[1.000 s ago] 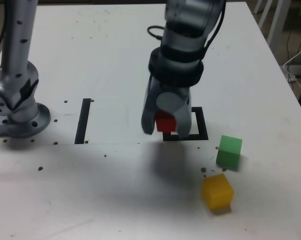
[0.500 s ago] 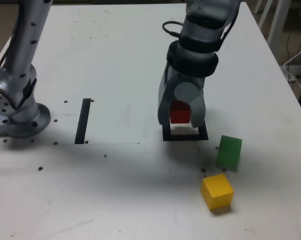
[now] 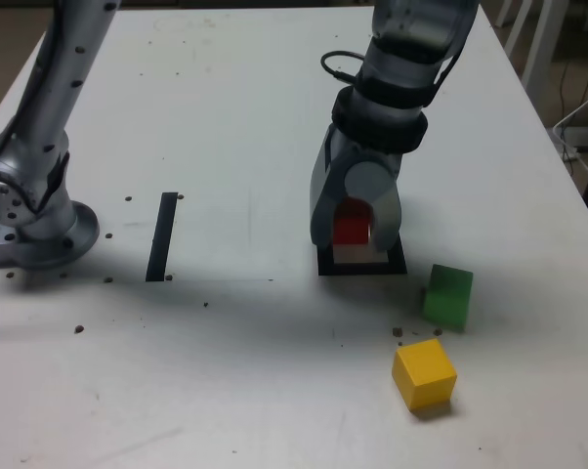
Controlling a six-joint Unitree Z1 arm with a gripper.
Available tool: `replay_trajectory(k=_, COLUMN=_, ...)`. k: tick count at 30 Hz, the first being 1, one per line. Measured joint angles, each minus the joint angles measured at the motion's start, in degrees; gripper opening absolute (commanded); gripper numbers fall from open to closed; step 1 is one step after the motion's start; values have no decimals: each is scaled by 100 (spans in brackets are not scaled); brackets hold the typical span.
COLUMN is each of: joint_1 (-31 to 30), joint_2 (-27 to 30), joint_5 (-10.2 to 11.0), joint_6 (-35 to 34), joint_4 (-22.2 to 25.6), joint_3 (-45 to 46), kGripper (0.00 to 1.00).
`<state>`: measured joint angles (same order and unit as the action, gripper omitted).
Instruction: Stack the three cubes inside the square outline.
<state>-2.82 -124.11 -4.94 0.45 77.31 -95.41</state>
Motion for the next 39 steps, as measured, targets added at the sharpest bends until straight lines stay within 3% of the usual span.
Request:
replay_trajectory(k=16, joint_1=22, joint_2=-161, joint_5=-104, joint_6=122, joint_4=-233, joint_3=44, kGripper=31)
replay_trajectory(k=18, joint_1=39, joint_2=-176, joint_5=-105, joint_6=149, joint_4=-256, joint_3=67, kGripper=38)
replay_trajectory(k=24, joint_1=94, joint_2=-210, joint_5=-135, joint_6=268, joint_4=-337, joint_3=116, kGripper=79)
replay_trajectory(k=34, joint_1=114, joint_2=-253, joint_5=-135, joint_6=315, joint_4=-426, joint_3=223, kGripper=94)
replay_trajectory(k=39, joint_1=115, joint_2=42, joint_5=98, joint_6=162, joint_4=-439, joint_3=397, kGripper=99)
